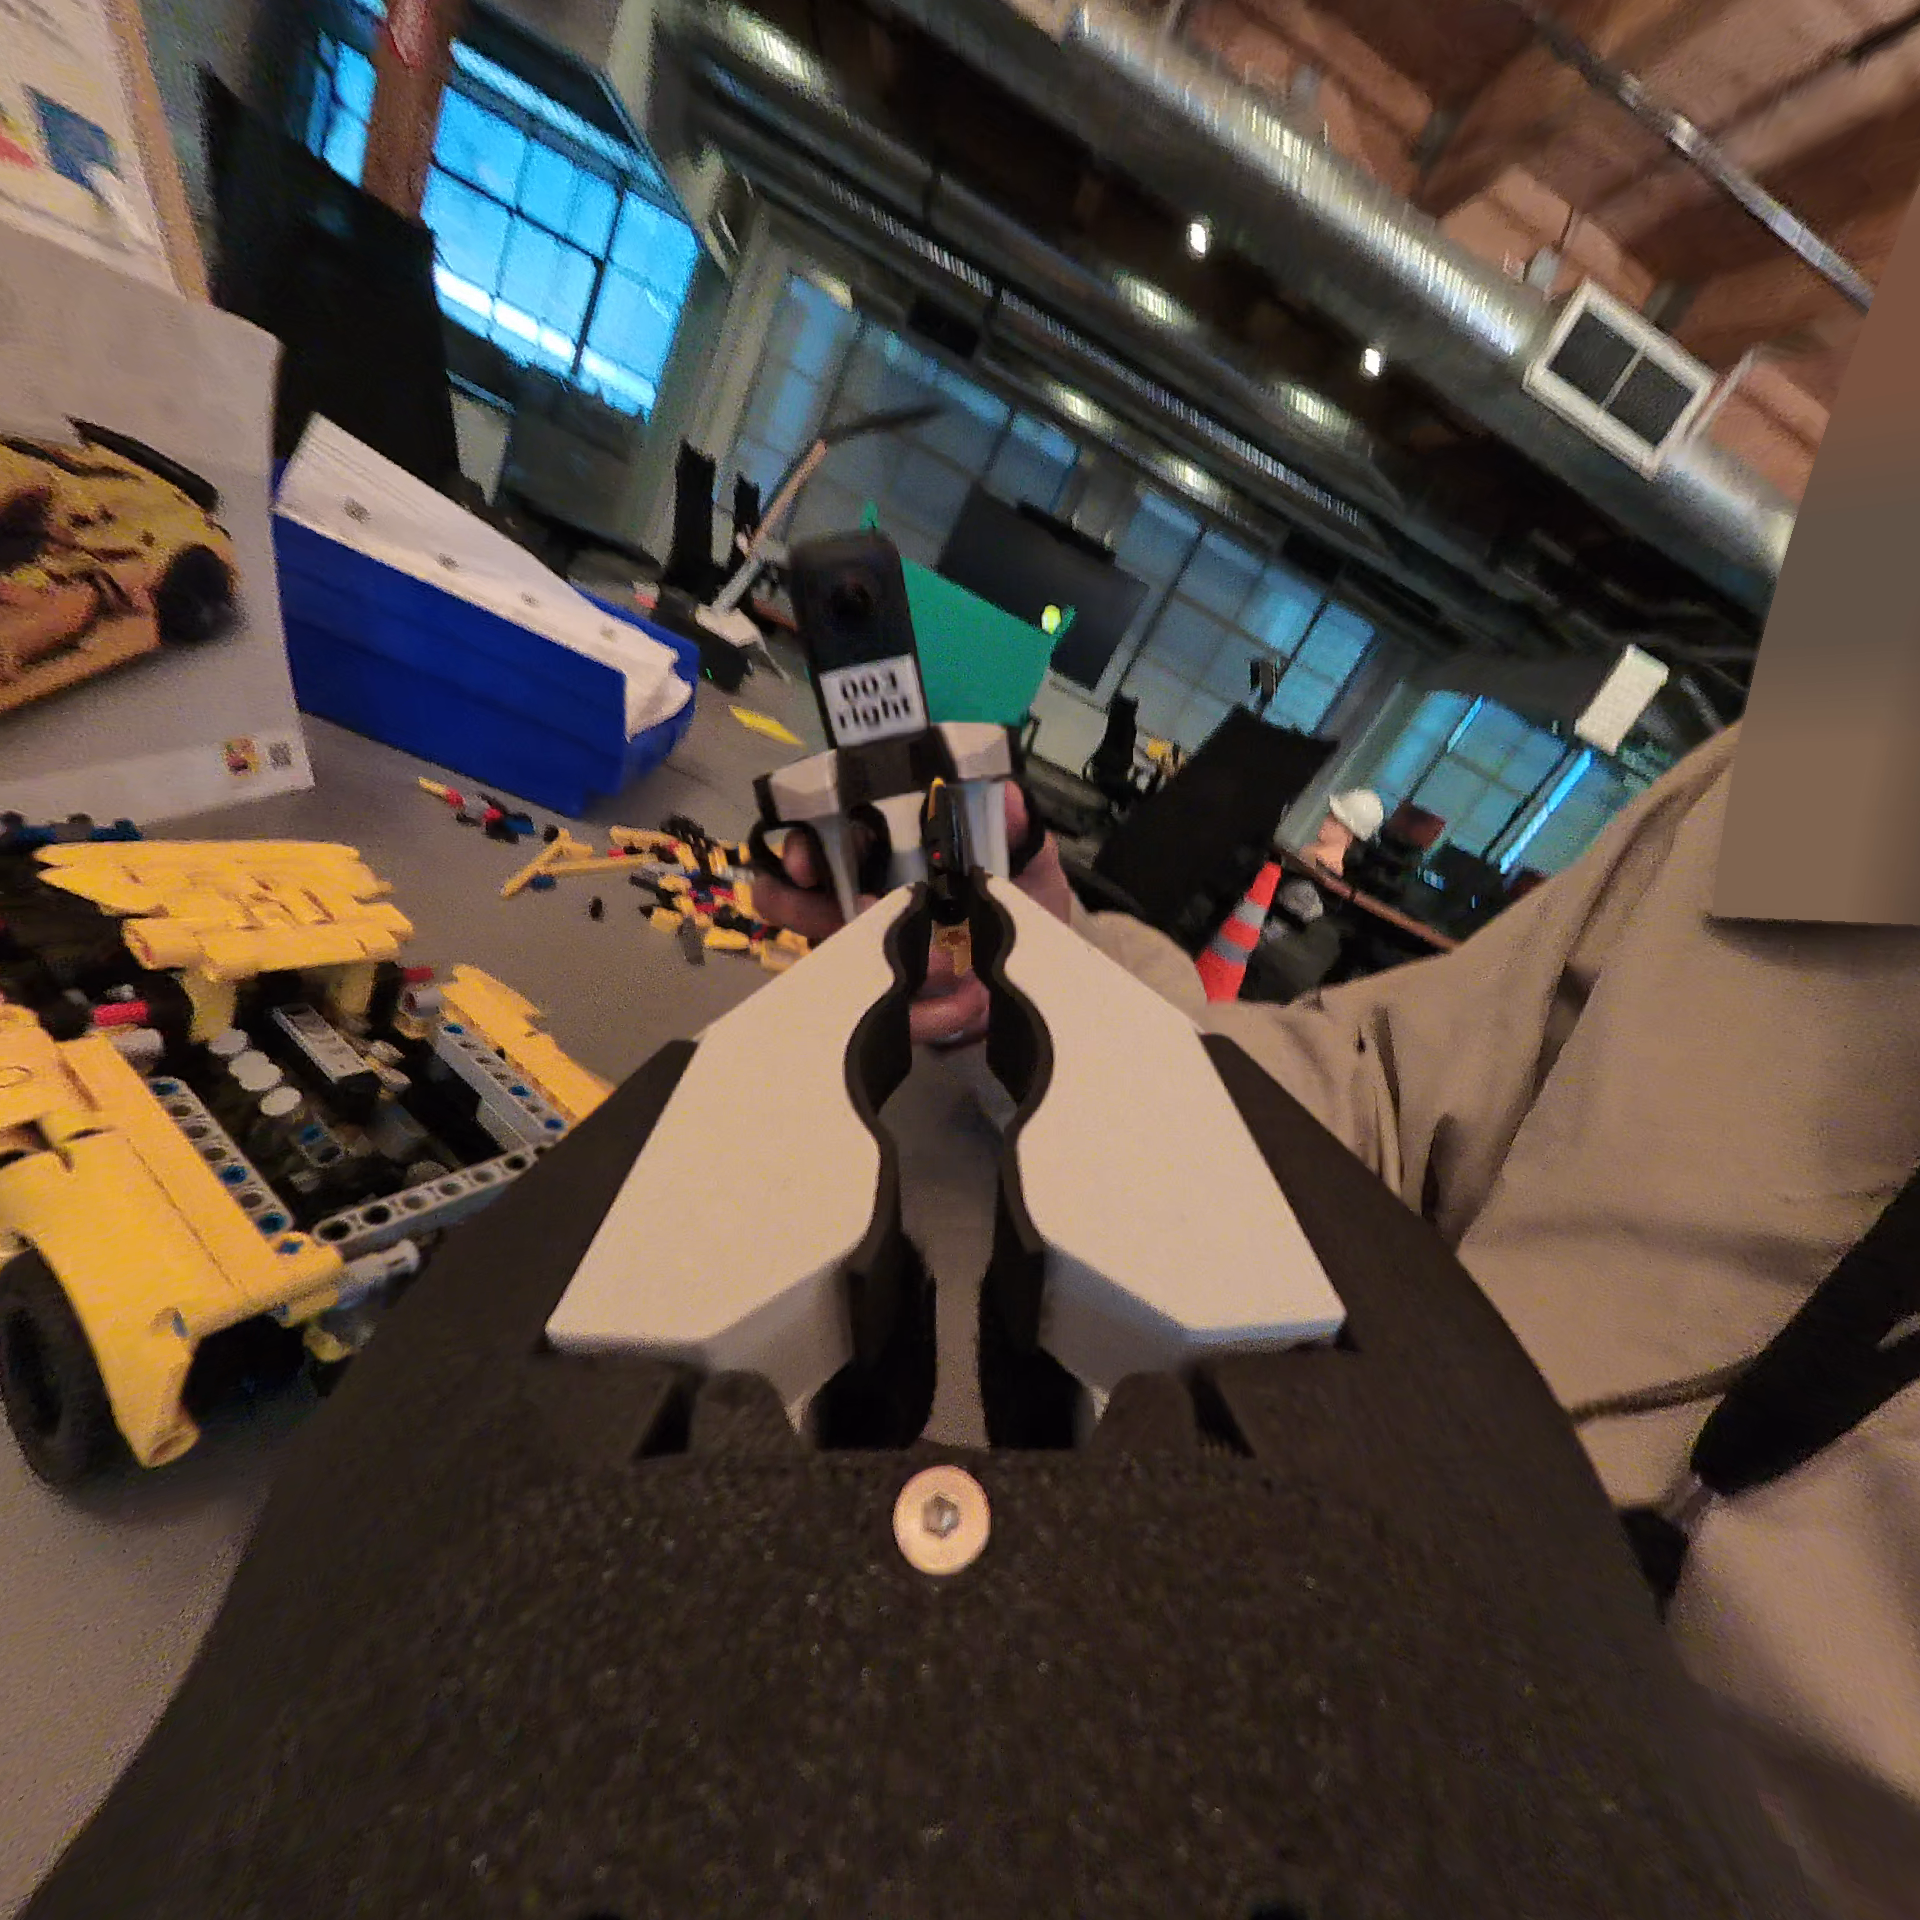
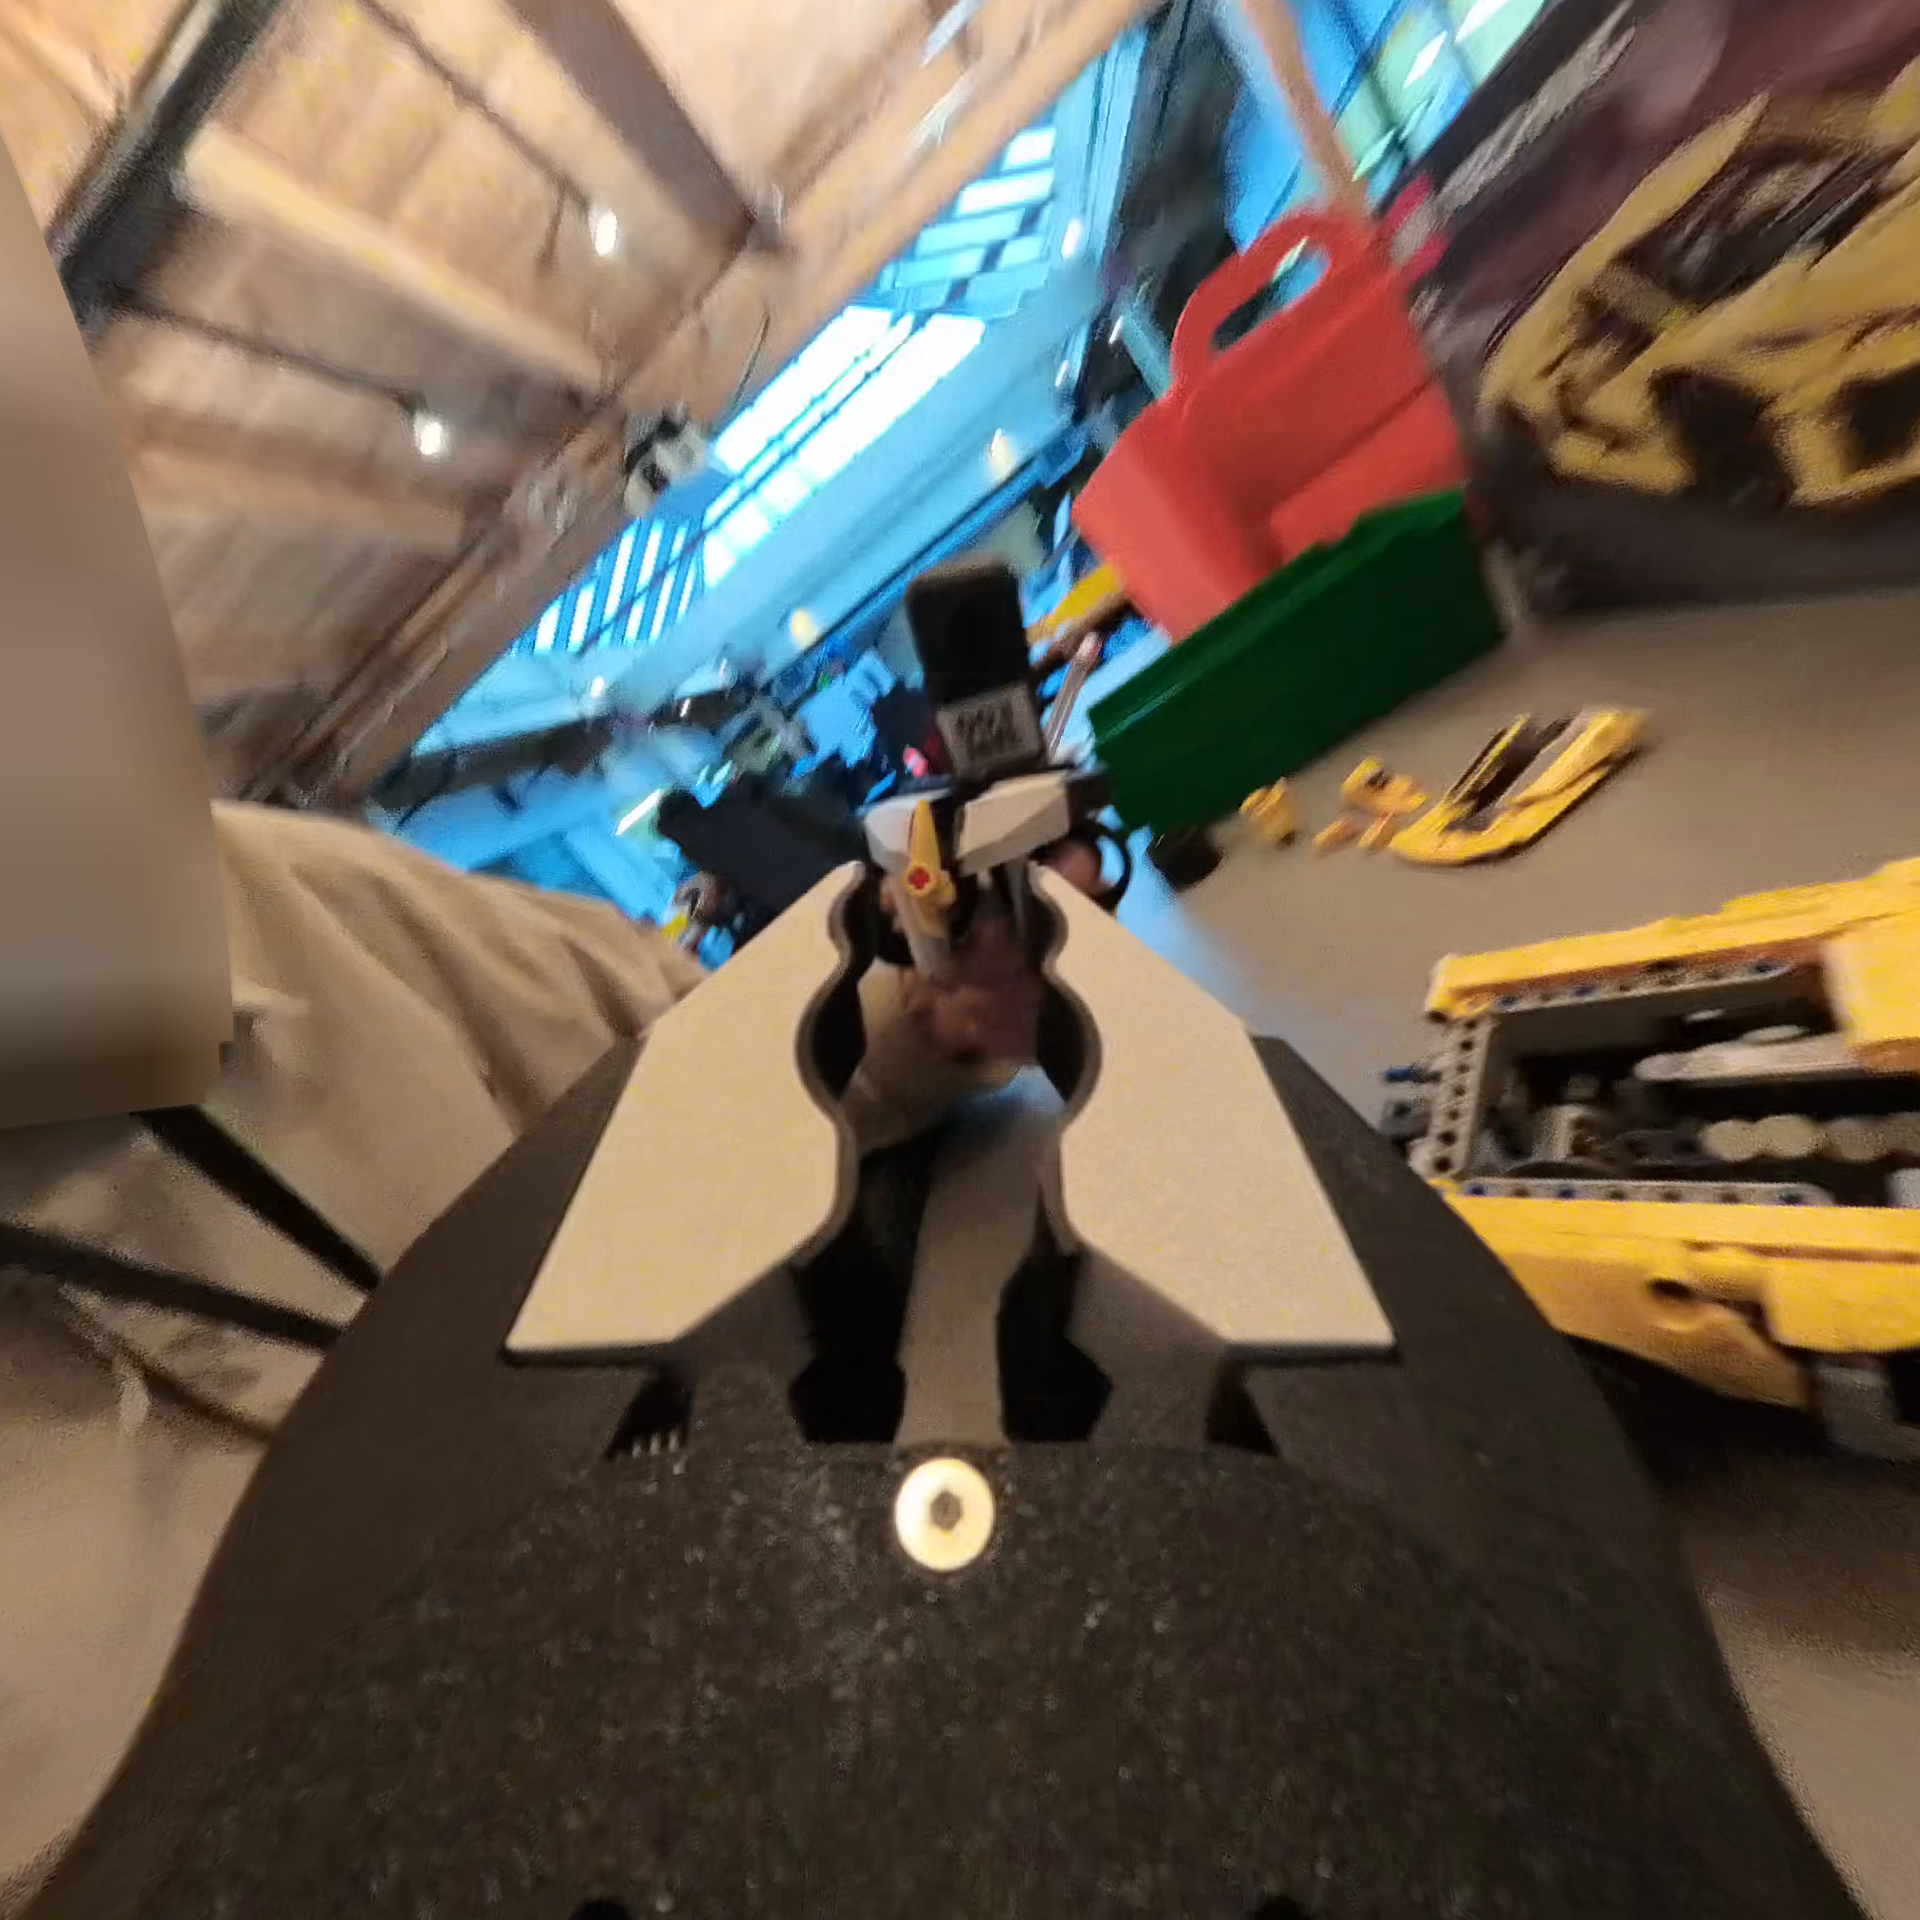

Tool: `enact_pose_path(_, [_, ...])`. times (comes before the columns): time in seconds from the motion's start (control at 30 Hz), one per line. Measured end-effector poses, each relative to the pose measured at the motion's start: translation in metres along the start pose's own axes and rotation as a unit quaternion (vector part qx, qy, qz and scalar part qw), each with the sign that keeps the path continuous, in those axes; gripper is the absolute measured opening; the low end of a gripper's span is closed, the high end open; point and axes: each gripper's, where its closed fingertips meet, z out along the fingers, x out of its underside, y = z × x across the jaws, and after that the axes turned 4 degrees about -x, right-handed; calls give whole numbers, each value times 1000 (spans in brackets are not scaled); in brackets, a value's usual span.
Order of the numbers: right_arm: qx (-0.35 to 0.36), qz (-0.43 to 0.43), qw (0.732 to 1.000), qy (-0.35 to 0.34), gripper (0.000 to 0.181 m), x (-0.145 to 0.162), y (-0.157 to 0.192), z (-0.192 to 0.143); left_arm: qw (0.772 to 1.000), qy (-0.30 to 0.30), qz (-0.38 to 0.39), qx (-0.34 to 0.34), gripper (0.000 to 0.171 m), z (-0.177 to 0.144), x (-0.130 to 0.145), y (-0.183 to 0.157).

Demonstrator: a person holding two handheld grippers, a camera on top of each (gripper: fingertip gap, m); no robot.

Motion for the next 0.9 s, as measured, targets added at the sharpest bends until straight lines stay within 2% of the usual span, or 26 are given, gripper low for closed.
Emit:
enact_pose_path(0.03, [-14,1,999,37,27,13,5,5,1000,25,6,11,5,2,8,-4])
enact_pose_path(0.07, [-25,-11,996,82,17,25,12,8,999,48,15,17,6,3,16,-6])
enact_pose_path(0.13, [-19,-48,992,117,9,35,16,8,997,68,33,24,6,4,22,-10])
enact_pose_path(0.2, [-33,-50,992,109,7,33,22,8,995,87,44,24,6,4,28,-11])
enact_pose_path(0.33, [-10,-47,989,139,14,44,11,12,994,97,47,27,6,5,32,-13])
enact_pose_path(0.43, [-1,-55,988,144,5,46,9,12,993,104,54,14,6,6,34,-10])
enact_pose_path(0.53, [0,-68,988,135,4,42,11,12,995,82,48,11,6,7,29,-10])
enact_pose_path(0.57, [6,-76,988,135,5,41,10,12,996,75,42,4,11,9,27,-8])
enact_pose_path(0.6, [6,-79,988,130,4,39,10,12,996,80,34,2,33,11,29,-7])
enact_pose_path(0.63, [3,-78,990,121,4,37,11,13,995,89,30,9,38,13,32,-9])
enact_pose_path(0.67, [3,-77,989,125,5,39,10,14,996,85,33,20,33,14,33,-13])
enact_pose_path(0.73, [0,-84,989,123,5,40,12,17,997,64,39,11,7,16,29,-11])
enact_pose_path(0.8, [7,-100,988,121,4,39,11,18,997,58,43,11,6,15,28,-10])
enact_pose_path(0.9, [15,-141,983,119,4,35,11,16,994,56,95,-13,5,17,26,-9])
